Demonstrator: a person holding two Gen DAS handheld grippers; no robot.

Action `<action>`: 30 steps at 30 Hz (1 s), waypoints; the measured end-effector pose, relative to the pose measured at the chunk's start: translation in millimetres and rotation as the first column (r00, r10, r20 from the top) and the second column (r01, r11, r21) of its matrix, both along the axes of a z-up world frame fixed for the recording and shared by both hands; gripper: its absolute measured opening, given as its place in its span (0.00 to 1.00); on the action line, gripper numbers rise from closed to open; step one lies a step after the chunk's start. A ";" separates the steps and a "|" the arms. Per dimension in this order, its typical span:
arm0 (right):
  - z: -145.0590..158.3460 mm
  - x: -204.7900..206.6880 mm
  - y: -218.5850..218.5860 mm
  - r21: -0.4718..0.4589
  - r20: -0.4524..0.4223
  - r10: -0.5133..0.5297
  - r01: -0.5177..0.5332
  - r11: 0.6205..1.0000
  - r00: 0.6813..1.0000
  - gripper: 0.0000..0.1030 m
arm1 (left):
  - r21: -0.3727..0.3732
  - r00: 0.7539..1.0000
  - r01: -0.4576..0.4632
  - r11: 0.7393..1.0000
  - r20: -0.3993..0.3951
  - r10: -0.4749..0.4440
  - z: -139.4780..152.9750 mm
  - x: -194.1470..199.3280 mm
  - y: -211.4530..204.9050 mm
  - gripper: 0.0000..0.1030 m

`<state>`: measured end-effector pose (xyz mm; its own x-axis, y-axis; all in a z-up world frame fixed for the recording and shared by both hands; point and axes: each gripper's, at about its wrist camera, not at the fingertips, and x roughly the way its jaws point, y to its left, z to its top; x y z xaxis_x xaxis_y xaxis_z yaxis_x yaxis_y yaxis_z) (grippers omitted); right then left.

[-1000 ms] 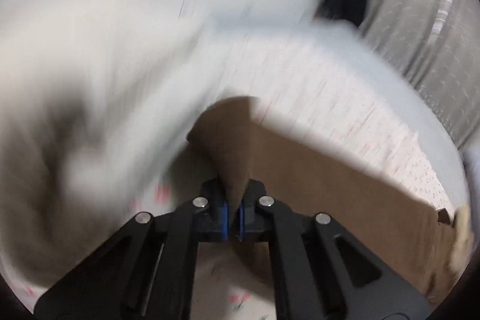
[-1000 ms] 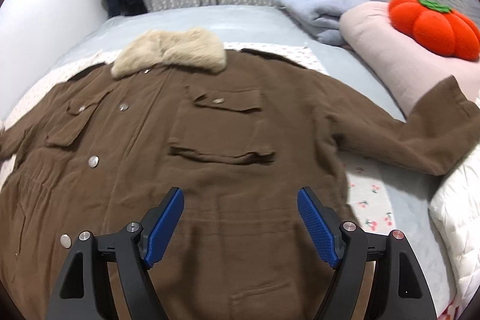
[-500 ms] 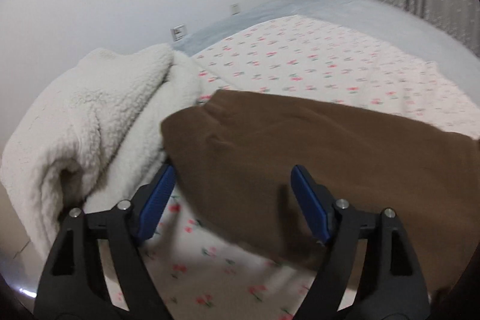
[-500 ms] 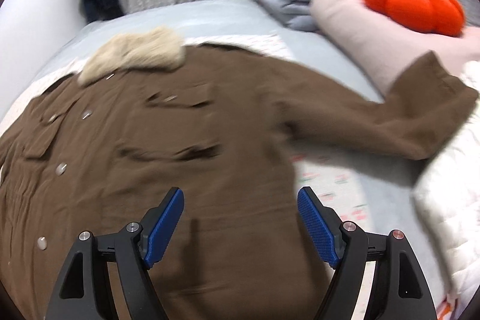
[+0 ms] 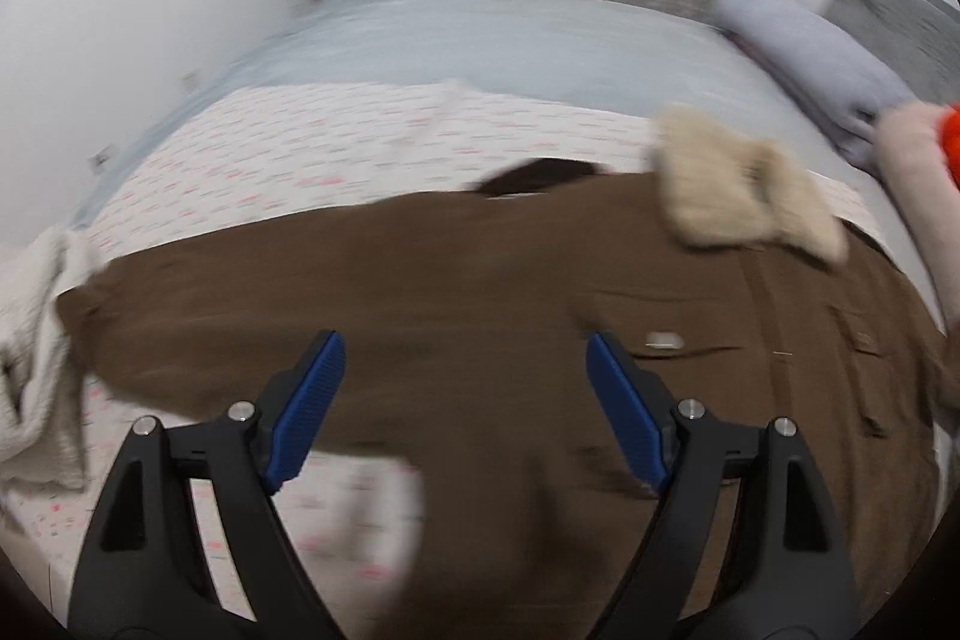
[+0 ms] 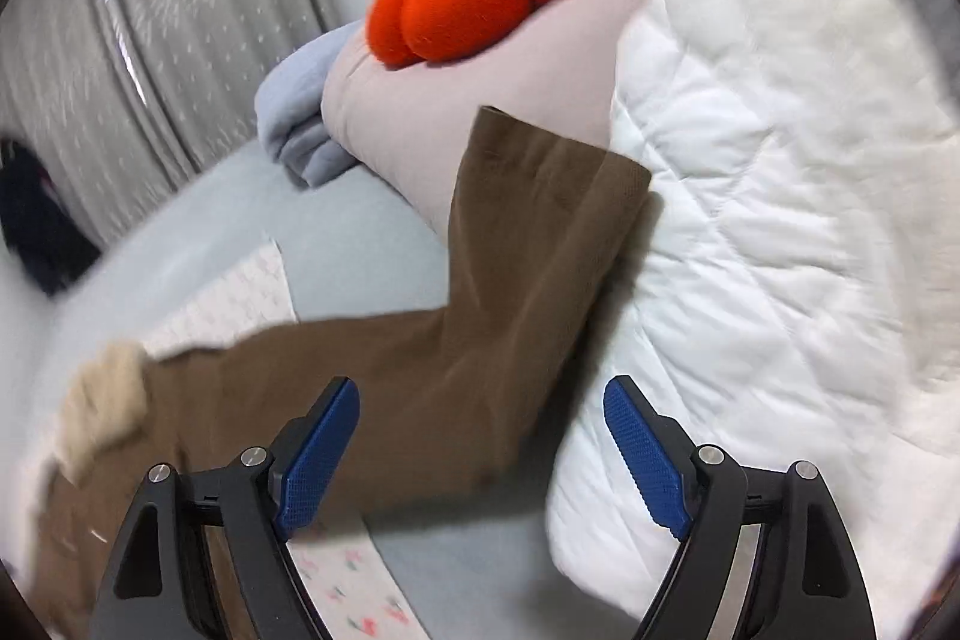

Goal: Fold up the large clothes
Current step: 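Grasp the sleeve cuff with the right gripper and fold it across the body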

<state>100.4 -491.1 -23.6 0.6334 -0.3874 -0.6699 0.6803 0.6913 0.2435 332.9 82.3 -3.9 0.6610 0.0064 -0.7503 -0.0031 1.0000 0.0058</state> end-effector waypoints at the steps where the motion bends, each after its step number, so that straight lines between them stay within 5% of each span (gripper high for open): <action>1: -4.2 4.3 -11.9 0.046 0.013 -0.004 0.004 0.999 1.000 0.83 | -0.016 0.998 0.056 0.998 0.002 -0.056 -0.1 0.5 -32.1 0.81; 5: -16.3 20.0 -36.3 0.049 0.012 -0.082 0.081 0.995 0.997 0.74 | -0.053 0.980 0.200 0.978 0.012 -0.200 -9.7 4.2 -132.5 0.81; 6: -18.3 24.9 -37.9 0.037 0.010 -0.089 0.089 0.995 0.996 0.63 | -0.063 0.973 0.231 0.971 0.011 -0.231 -14.9 5.4 -157.5 0.81; 7: -18.8 30.2 -40.3 0.024 0.012 -0.085 0.085 0.996 0.996 0.32 | -0.078 0.965 0.262 0.962 0.006 -0.262 -19.4 6.1 -185.6 0.81; 8: -18.1 34.7 -42.6 0.019 0.014 -0.067 0.067 0.998 0.998 0.11 | -0.097 0.955 0.297 0.950 0.002 -0.298 -24.9 8.8 -214.0 0.81; 9: -15.2 37.5 -44.5 0.017 0.022 -0.061 0.060 0.998 0.998 0.05 | -0.115 0.945 0.326 0.938 0.002 -0.328 -28.8 10.3 -238.7 0.80; 15: 38.8 15.6 -56.5 -0.090 0.251 -0.014 0.037 0.995 0.968 0.04 | -0.316 0.882 0.458 0.831 0.050 -0.468 -49.8 17.8 -362.9 0.56; 17: 43.8 11.5 -67.4 -0.063 0.288 0.000 0.019 0.998 0.958 0.04 | -0.445 0.852 0.479 0.756 0.031 -0.522 -69.6 18.9 -396.4 0.41; 19: 38.9 10.6 -76.0 -0.028 0.309 0.005 0.004 1.000 0.951 0.04 | -0.516 0.816 0.487 0.705 -0.020 -0.578 -94.9 12.7 -426.7 0.36; 22: 27.6 13.0 -80.1 0.021 0.323 0.034 -0.043 0.999 0.946 0.04 | -0.436 0.799 0.539 0.721 -0.009 -0.602 -114.0 0.2 -451.1 0.38; 24: 28.0 17.8 -71.6 0.004 0.332 0.058 -0.063 0.998 0.942 0.04 | -0.456 0.787 0.545 0.703 -0.011 -0.617 -108.5 3.8 -447.5 0.45; 30: 83.8 37.1 -19.4 -0.046 0.430 0.204 -0.204 0.978 0.880 0.04 | -0.458 0.773 0.538 0.708 -0.067 -0.631 -82.9 2.5 -436.4 0.49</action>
